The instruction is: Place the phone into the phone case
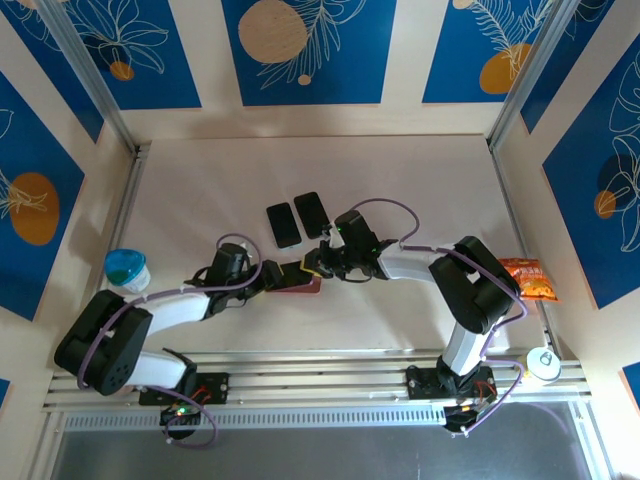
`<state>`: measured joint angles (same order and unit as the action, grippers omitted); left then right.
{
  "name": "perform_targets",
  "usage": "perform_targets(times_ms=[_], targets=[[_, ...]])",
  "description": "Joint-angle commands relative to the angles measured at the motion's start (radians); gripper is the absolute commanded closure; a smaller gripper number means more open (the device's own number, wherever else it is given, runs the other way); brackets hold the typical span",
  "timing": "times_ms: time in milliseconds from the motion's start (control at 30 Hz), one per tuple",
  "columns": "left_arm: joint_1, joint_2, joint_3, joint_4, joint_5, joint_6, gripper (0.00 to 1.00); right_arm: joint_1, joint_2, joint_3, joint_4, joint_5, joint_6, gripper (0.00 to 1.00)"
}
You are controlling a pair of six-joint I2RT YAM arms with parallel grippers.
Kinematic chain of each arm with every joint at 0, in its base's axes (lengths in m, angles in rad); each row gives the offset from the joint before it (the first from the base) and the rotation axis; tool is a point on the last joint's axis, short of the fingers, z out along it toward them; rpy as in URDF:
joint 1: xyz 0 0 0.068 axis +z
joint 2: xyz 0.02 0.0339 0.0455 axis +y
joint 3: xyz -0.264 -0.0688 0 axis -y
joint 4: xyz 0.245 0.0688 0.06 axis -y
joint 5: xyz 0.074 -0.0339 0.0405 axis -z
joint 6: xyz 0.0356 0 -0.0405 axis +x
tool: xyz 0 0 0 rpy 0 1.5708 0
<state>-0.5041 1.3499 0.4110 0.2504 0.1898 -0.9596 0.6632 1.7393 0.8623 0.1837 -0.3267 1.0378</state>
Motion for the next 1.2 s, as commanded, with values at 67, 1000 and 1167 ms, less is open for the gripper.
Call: perform_targets(times_ms=[67, 1000, 1167], targets=[[-0.046, -0.032, -0.02, 0.014, 0.08, -0.031, 0.36, 0.003, 0.035, -0.015, -0.148, 0.015, -0.028, 1.0], [-0.042, -0.038, 0.012, 0.077, 0.01, -0.018, 0.35, 0.003, 0.119, 0.28, -0.581, 0.089, -0.193, 0.55], [-0.039, -0.035, 0.014, 0.1, 0.007, -0.004, 0.34, 0.004, 0.163, 0.385, -0.699, 0.109, -0.188, 0.41]])
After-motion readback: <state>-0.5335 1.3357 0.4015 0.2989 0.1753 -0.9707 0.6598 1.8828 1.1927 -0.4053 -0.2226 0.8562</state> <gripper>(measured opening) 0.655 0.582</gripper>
